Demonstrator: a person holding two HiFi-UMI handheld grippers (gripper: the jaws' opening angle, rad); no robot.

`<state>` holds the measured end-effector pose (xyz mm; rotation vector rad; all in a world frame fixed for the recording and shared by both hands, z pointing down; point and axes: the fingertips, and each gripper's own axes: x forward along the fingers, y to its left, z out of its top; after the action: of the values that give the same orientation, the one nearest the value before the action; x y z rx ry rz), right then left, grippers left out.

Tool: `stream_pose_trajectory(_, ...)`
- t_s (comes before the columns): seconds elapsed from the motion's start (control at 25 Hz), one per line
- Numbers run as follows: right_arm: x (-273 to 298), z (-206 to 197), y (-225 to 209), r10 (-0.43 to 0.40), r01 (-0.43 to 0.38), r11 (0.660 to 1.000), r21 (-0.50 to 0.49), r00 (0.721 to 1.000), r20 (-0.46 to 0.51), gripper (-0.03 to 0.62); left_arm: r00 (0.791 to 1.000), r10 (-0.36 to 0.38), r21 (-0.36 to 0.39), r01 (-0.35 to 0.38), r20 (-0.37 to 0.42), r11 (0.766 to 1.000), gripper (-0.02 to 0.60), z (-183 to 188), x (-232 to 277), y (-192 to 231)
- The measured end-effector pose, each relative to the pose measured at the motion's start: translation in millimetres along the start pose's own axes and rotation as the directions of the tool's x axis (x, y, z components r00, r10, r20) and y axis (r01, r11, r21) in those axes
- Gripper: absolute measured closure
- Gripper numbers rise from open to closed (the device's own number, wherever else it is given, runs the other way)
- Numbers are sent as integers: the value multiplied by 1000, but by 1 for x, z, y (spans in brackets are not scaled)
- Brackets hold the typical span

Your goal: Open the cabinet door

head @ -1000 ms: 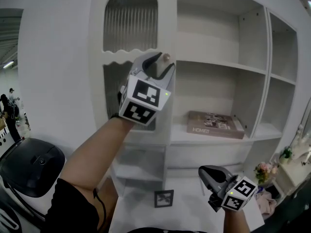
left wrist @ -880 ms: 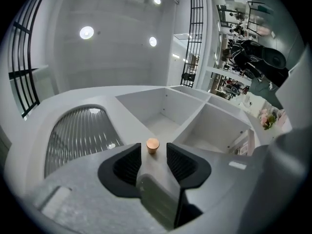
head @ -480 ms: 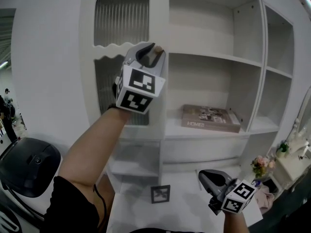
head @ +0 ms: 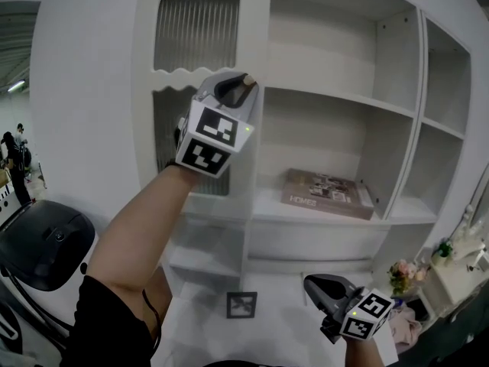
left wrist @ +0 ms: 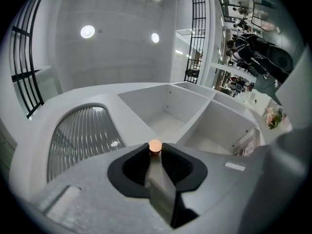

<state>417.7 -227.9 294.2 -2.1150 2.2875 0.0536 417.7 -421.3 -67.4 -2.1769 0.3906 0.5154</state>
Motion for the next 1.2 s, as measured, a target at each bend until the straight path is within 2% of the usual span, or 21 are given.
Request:
stream_pose_trajectory(0.36, -16, -21, -8, 47, -46, 998, 33, 999, -27, 594, 1000, 25, -57, -26, -19, 998, 506, 3, -1, 2)
stream_pose_trajectory(0.68, -26, -32, -9, 40, -39, 998, 55, 999, -31, 594, 1000, 23, -85, -25, -20, 996, 508, 6, -8, 2)
stream_pose_trajectory(1.08, -13, -25, 17, 0, 1, 999, 45, 1000, -12, 592, 999, -32, -93, 34, 27, 995, 508, 19, -24, 6)
stream_pose_trajectory(1.2, -3, -21, 33, -1, 1, 999, 36, 1000, -7, 592, 998, -49, -117, 54, 44, 992, 508, 23, -32, 6)
